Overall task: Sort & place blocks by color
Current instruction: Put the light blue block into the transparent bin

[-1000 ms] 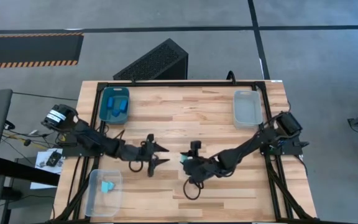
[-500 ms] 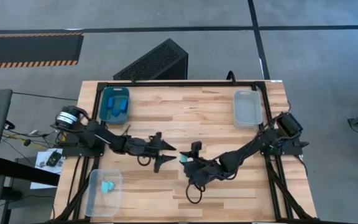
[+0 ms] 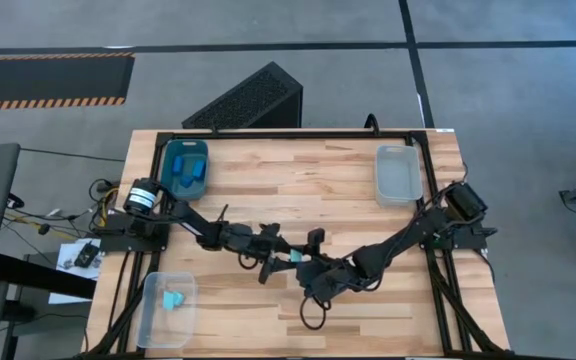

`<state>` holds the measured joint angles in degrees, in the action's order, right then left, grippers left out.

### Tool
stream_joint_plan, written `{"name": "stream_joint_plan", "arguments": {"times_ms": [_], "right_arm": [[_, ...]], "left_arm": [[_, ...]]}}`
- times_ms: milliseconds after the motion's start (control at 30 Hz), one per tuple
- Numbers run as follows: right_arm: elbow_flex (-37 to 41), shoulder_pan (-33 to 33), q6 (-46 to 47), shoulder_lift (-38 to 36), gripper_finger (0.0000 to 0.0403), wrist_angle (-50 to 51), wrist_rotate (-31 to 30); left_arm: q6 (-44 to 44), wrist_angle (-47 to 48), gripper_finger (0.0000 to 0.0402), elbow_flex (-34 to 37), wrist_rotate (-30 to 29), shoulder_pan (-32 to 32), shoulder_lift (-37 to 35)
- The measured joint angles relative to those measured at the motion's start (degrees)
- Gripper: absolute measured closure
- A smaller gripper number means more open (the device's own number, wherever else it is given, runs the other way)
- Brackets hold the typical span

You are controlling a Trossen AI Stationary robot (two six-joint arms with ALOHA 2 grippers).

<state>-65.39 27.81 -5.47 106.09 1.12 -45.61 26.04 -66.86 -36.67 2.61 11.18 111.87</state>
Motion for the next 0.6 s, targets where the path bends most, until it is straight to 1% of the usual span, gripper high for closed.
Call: {"name": "stream_joint_plan", "arguments": {"times_ms": [167, 400, 500, 600], "right_arm": [[0.0, -0.15, -0.44, -0.05, 0.0224, -0.11, -0.45], [0.0, -0.13, -2.48, -0.14, 0.0223, 0.79, -2.61], [0.0, -0.04, -2.69, -0.14, 0.0223, 1.63, -4.53], [0.0, 0.0, -3.46, -0.12, 0.0225, 1.64, -4.71]], "left_arm": [[0.94, -2.86, 0.0216, -0.02, 0.19, -0.36, 0.0], [4.46, -2.33, 0.0216, -1.51, 0.85, -1.39, 0.02], [4.71, -2.36, 0.0217, -1.6, 0.22, -1.49, 0.02], [4.95, -2.31, 0.0216, -1.64, -0.13, -1.51, 0.02]]}}
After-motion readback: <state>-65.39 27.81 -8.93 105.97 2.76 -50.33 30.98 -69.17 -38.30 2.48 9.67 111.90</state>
